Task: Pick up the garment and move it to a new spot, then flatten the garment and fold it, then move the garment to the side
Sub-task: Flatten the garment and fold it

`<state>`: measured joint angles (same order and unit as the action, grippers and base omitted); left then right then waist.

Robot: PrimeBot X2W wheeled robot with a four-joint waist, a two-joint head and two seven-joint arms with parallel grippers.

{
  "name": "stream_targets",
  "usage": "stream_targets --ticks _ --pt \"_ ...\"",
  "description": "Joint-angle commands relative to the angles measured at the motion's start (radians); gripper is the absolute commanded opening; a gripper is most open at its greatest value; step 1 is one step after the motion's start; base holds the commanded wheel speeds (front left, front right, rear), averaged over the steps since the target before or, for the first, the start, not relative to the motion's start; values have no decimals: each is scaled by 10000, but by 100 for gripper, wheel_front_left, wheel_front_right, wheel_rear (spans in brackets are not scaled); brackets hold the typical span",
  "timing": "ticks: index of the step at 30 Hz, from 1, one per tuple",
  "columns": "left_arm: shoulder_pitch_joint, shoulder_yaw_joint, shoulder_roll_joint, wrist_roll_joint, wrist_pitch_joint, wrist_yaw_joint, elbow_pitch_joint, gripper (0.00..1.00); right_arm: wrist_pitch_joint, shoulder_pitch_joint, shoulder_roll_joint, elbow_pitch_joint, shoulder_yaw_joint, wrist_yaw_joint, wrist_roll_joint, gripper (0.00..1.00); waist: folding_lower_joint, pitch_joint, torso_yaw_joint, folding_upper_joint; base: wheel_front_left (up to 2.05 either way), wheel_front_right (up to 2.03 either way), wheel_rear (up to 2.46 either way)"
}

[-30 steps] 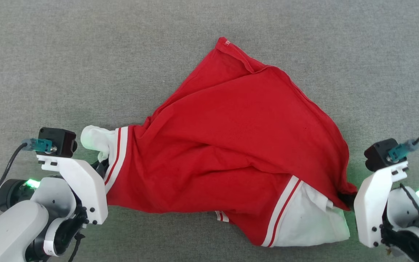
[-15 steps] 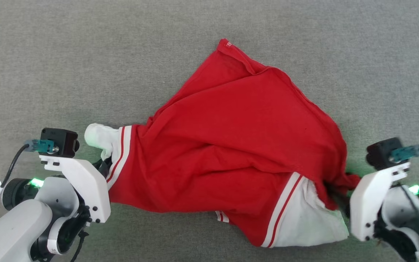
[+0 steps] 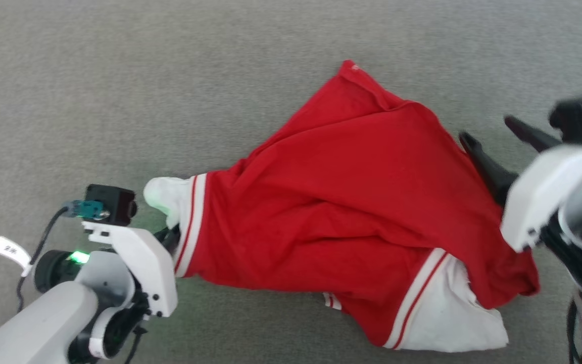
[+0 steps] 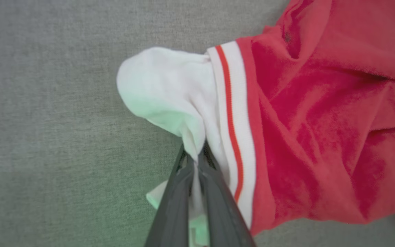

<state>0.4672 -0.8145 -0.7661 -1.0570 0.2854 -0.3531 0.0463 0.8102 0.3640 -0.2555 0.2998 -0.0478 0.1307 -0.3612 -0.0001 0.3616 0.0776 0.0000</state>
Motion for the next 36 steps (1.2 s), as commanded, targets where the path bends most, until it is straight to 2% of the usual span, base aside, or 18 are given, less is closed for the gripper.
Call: stream_targets --ticks 1,2,4,9,17,24,28,30,33,36 --pt "158 -70 138 84 21 89 -49 0 -182 486 -73 -417 -183 1 -43 100 1 15 309 0 0 0 0" --pt "158 -70 138 84 21 89 -49 0 -182 486 -73 -417 -183 1 -43 100 1 15 309 0 0 0 0" --pt "303 -171 317 147 44 190 -157 0 -424 1160 -166 -1183 -427 1 -57 100 1 37 603 0 0 0 0" --pt "709 -510 888 375 138 526 -444 0 -845 2698 -488 -3385 -1168 1 -251 100 1 130 1402 0 0 0 0" --pt "1207 -892 1709 498 71 1030 -933 0 -885 4857 -1132 -6648 -2644 1 -404 100 1 434 2537 0 0 0 0" --pt "1487 -972 2189 436 -85 1412 -1482 0 448 5982 -1500 -8989 -4067 -1 -712 100 1 727 3099 0 0 0 0" --pt "1493 -930 2309 319 -190 1580 -1823 0 1587 5875 -1543 -10298 -4737 -1 -1033 100 1 805 3207 0 0 0 0" --pt "1545 -909 2361 292 -219 1634 -1957 0 1842 5910 -1616 -10592 -4999 -1 -1145 0 1 830 3222 0 0 0 0" --pt "1632 -833 2350 241 -266 1736 -2166 0 1398 6385 -1845 -10649 -5088 -8 -1014 0 1 843 3155 0 0 0 0" --pt "1758 -708 2186 237 -208 1777 -2329 0 872 6804 -1808 -10591 -4956 -18 -1140 0 1 766 2967 0 0 0 0"
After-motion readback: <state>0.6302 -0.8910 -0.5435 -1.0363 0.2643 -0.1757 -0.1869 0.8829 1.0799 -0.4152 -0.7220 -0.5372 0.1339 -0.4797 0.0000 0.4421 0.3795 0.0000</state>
